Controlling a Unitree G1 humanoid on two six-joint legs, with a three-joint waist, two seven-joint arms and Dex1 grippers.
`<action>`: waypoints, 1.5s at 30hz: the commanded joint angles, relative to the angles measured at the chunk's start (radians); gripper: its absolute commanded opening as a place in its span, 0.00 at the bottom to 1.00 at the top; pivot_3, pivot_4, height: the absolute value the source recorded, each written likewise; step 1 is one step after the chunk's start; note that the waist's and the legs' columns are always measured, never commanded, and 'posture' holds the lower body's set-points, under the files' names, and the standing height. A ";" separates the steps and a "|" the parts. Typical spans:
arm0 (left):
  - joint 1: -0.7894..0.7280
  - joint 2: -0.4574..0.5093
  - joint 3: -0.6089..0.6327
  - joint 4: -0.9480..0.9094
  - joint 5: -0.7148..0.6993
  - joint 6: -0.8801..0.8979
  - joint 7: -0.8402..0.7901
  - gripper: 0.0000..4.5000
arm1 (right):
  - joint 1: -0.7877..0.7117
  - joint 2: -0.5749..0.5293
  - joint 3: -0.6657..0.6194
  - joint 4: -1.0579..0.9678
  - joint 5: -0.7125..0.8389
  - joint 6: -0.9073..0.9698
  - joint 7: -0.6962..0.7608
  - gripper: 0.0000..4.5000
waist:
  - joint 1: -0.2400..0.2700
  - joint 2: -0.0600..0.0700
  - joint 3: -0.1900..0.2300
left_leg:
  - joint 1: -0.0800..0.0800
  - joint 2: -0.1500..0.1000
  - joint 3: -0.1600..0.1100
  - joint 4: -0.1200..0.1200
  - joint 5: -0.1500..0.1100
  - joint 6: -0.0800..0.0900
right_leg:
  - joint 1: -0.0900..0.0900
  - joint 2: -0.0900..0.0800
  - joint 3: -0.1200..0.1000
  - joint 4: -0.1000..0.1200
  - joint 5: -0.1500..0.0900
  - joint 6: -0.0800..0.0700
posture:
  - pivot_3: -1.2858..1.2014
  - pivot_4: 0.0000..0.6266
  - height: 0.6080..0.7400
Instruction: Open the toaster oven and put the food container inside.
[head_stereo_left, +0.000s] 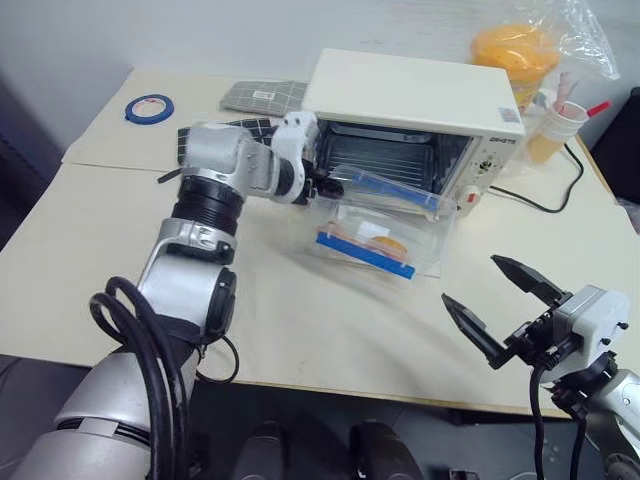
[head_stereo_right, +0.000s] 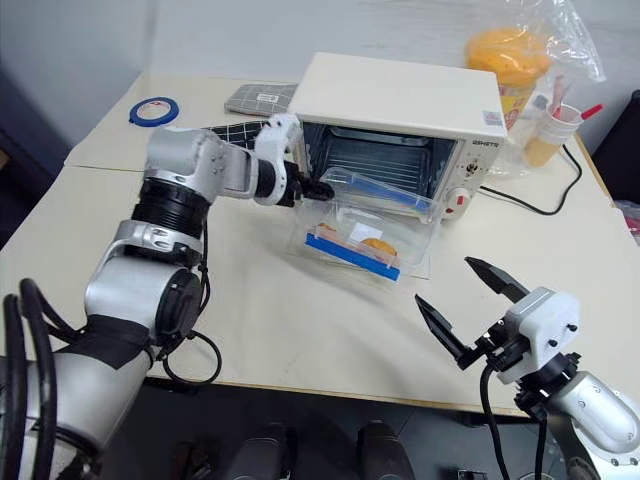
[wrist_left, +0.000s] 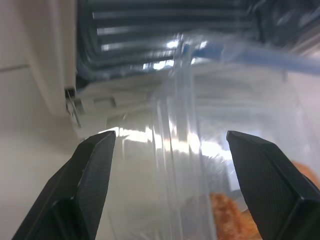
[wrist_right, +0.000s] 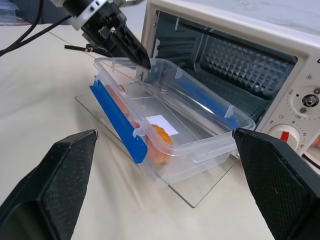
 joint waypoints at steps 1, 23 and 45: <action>0.018 0.084 0.041 -0.108 -0.081 -0.014 -0.160 0.81 | -0.022 -0.025 -0.033 -0.004 0.028 0.000 0.011 1.00 | 0.001 0.000 0.000 | 0.000 0.000 0.000 0.000 0.000 0.000 | 0.000 0.000 0.000 0.000 0.000 0.000 | 0.52 0.24 1.00; 0.705 0.286 -0.174 -0.494 -0.013 -0.927 -0.861 0.00 | -0.248 -0.196 0.244 0.199 -0.121 0.231 0.064 0.01 | 0.004 0.001 0.000 | -0.001 -0.001 -0.002 0.002 -0.001 0.005 | 0.003 -0.002 -0.001 -0.003 0.000 0.000 | 0.52 0.24 1.00; 0.565 -0.039 -0.162 -0.272 0.096 -1.010 -0.428 0.00 | -0.697 -0.088 0.314 0.589 -0.240 0.193 0.038 0.01 | 0.002 0.001 0.000 | -0.001 -0.001 -0.001 0.002 0.000 0.005 | 0.000 -0.002 -0.001 0.000 0.001 0.001 | 0.52 0.24 1.00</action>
